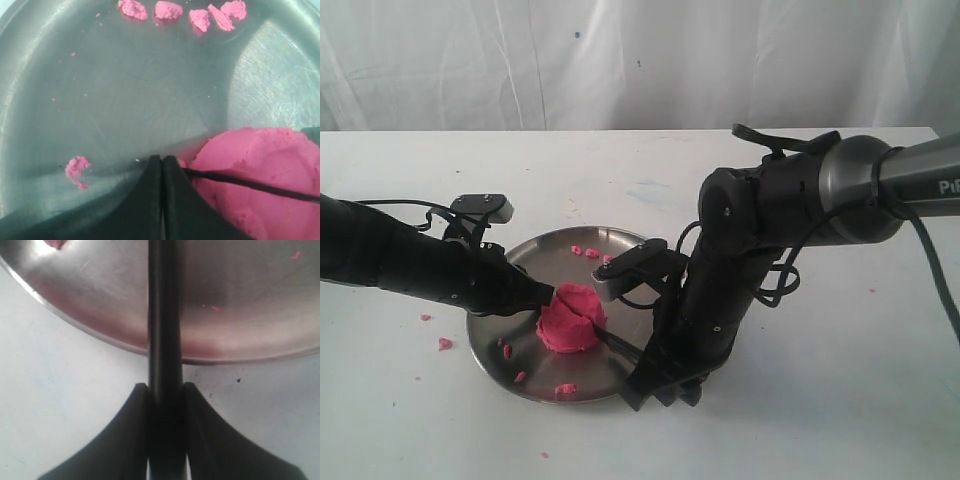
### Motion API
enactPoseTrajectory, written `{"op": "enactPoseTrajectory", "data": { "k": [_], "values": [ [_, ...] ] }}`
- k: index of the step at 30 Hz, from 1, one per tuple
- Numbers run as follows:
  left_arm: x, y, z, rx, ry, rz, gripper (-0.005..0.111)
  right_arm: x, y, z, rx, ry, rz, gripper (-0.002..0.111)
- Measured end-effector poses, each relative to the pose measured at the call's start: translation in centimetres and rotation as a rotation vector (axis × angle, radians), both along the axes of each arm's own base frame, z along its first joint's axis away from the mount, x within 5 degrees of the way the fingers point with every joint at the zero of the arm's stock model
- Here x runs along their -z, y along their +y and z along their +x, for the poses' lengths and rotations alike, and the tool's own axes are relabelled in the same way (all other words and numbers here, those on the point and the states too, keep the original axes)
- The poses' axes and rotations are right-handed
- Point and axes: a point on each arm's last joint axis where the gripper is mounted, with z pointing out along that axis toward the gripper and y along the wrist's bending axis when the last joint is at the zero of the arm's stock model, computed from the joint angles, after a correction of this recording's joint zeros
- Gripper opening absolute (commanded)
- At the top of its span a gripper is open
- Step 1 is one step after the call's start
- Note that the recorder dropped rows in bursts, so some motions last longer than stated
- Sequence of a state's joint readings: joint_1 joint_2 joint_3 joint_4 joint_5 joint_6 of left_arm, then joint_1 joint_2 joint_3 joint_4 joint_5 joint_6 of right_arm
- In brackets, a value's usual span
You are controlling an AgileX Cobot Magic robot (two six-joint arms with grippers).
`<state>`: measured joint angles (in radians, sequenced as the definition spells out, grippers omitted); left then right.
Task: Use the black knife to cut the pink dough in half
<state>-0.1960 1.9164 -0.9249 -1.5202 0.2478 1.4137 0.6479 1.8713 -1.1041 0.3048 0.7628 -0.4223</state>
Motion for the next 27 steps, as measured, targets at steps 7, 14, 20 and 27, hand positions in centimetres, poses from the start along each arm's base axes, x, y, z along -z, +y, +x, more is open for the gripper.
{"op": "enactPoseTrajectory", "data": {
  "k": [7, 14, 20, 27],
  "values": [
    [0.0, 0.0, 0.0, 0.0, 0.0, 0.0, 0.0, 0.21, 0.02, -0.02, 0.002, 0.01, -0.003, 0.0],
    [0.0, 0.0, 0.0, 0.0, 0.0, 0.0, 0.0, 0.57, 0.01, -0.06, -0.002, 0.023, -0.012, 0.0],
    [0.0, 0.0, 0.0, 0.0, 0.0, 0.0, 0.0, 0.57, 0.02, -0.06, -0.002, 0.024, -0.011, 0.0],
    [0.04, -0.05, -0.02, 0.004, 0.003, -0.004, 0.0, 0.58, 0.28, -0.16, 0.026, 0.045, 0.016, 0.0]
  ]
}}
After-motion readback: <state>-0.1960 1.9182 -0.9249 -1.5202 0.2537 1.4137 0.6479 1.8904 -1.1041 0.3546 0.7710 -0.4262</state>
